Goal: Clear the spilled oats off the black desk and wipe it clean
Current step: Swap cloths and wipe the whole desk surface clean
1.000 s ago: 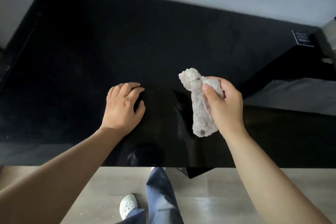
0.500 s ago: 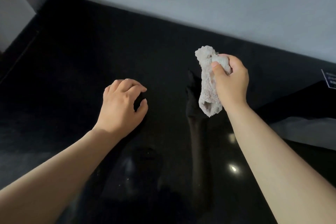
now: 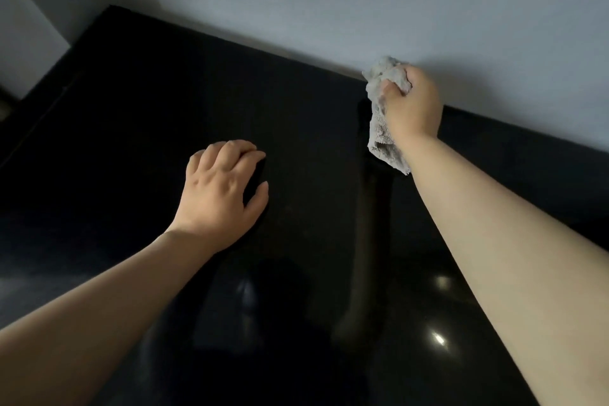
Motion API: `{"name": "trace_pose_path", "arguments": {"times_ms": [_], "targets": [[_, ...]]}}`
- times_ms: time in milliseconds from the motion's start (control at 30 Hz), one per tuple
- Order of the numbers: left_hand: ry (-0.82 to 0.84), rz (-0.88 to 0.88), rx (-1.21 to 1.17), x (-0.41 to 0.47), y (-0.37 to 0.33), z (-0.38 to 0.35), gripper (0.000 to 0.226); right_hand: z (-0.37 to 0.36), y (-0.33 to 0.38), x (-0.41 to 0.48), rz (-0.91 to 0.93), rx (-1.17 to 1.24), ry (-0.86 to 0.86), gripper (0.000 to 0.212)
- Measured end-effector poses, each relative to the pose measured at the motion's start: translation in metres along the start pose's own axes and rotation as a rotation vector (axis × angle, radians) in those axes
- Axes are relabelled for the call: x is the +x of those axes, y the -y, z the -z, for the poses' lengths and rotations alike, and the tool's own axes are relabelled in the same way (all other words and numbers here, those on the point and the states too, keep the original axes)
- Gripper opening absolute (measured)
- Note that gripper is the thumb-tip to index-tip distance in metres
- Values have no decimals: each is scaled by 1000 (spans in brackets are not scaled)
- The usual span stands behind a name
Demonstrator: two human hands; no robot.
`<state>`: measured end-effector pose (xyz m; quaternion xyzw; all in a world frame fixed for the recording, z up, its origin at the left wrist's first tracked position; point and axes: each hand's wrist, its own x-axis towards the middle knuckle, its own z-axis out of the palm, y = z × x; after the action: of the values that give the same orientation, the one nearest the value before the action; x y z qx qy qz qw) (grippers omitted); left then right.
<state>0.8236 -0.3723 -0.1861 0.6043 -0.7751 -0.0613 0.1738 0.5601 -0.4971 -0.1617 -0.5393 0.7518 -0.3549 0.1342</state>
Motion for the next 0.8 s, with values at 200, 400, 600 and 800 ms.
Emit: {"name": "trace_pose_path", "arguments": {"times_ms": [200,400,600,800], "targets": [[-13,11,-29,0,2,-1,43,-31,5,-11,93,-174,-24,8],[12,19,-25,1,0,2,45,0,5,-84,355,19,265,25],[19,11,-7,1,-1,4,46,37,20,-103,258,318,487,16],[24,5,-6,1,0,4,45,31,18,-13,-136,103,195,50]]}}
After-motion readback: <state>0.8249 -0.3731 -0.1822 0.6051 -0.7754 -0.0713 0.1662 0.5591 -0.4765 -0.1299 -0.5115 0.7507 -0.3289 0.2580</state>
